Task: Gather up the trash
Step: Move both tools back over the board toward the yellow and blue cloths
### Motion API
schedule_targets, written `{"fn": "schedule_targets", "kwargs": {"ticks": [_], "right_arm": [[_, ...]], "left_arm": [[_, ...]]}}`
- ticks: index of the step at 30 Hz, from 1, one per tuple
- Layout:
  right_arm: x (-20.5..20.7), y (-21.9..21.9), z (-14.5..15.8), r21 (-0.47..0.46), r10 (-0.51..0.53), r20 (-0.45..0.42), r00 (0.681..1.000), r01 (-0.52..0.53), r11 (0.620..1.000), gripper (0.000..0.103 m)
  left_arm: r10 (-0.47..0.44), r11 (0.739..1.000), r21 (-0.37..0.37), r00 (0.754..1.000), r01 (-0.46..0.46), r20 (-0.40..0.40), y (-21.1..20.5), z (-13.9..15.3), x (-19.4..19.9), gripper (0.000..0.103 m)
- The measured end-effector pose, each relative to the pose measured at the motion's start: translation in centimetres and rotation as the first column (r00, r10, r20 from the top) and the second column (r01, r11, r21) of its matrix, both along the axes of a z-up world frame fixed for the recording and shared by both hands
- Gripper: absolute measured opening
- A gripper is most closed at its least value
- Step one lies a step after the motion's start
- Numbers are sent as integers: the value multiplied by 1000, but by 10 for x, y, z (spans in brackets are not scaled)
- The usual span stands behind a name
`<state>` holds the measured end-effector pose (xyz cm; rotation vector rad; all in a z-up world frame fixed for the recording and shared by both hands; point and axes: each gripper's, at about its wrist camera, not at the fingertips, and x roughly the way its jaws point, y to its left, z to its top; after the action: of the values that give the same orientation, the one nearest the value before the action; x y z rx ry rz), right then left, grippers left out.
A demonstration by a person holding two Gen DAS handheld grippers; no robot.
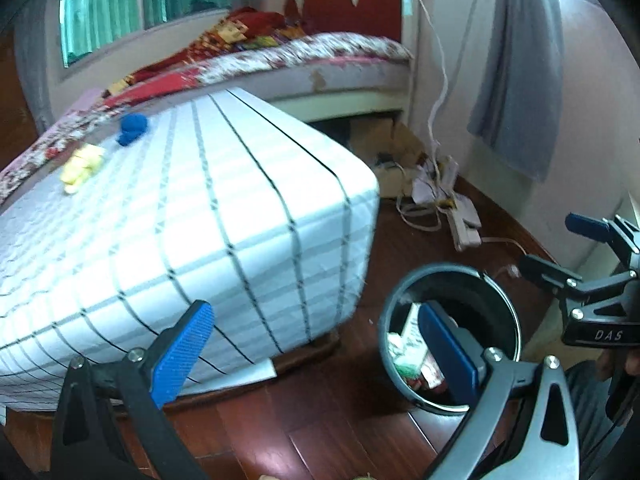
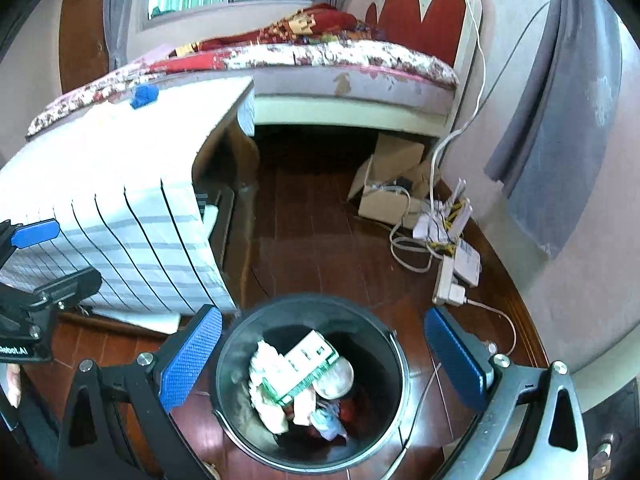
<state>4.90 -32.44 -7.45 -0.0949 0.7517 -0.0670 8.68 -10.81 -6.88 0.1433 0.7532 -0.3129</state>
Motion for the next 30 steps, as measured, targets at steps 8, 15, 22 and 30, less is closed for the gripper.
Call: {"fn": "schedule_targets", "kwargs": {"ticks": [8,15,22,30], "right_arm": [[25,34,33,10,33,46,998,-33,999,102],[48,70,54,14,92,73,993,-94,996,102],[88,112,66,5,159,83,984,-160,987,102],[164,167,74,33,241,58,969,-243,970,102]], "left_arm": [[57,998,-25,997,-56,59,37,28,19,102],[131,991,-43,987,-127,91,80,45,32,102],[215,976,10,969,-218,123,143,55,63,102],[334,941,17,938,-337,95,216,61,125,102]]}}
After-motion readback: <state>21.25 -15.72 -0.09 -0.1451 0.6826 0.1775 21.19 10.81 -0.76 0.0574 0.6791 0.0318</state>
